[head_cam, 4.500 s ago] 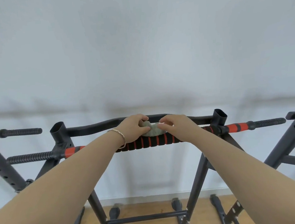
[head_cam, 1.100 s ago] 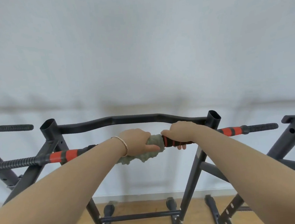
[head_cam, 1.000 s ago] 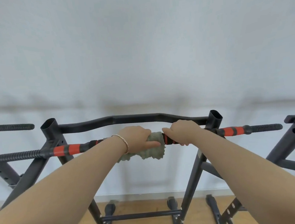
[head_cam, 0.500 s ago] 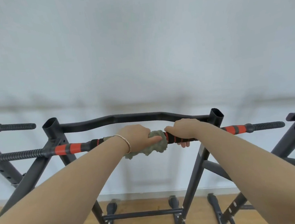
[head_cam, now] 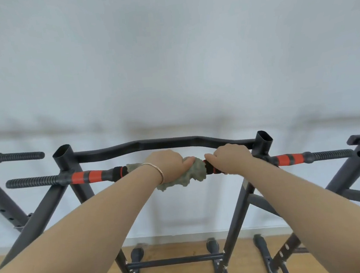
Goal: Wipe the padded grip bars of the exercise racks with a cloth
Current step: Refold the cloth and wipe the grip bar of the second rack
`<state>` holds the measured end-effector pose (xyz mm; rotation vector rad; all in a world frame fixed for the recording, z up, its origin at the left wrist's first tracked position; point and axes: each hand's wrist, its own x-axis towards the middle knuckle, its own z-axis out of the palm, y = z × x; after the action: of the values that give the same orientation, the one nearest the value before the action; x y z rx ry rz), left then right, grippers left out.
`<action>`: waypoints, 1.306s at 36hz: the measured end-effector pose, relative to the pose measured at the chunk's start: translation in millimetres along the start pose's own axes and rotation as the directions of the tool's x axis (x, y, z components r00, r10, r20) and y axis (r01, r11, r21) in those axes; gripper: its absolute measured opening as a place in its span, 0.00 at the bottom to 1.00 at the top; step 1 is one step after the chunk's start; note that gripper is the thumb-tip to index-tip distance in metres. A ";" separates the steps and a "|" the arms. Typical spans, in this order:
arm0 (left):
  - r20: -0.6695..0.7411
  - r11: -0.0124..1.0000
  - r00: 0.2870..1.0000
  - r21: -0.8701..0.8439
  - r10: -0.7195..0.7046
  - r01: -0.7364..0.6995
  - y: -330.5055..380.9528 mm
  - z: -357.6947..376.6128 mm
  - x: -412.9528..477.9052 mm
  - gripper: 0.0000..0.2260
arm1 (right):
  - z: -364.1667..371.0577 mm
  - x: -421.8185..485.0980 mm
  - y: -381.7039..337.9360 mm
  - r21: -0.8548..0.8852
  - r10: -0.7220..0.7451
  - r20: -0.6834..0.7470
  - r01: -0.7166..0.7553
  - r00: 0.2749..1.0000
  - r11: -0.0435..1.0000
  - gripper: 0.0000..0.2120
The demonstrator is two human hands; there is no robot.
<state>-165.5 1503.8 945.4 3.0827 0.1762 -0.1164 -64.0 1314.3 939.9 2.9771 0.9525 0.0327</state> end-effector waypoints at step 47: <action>-0.319 0.961 0.926 0.120 -0.200 0.249 -0.4 18.2 -13.2 0.28 | -19.2 1.9 -34.2 0.201 0.073 0.270 -0.130 0.960 0.971 0.23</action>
<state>-180.0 1501.6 928.3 3.2070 0.5615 0.3588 -82.7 1343.4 958.4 3.1134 0.8176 -0.4823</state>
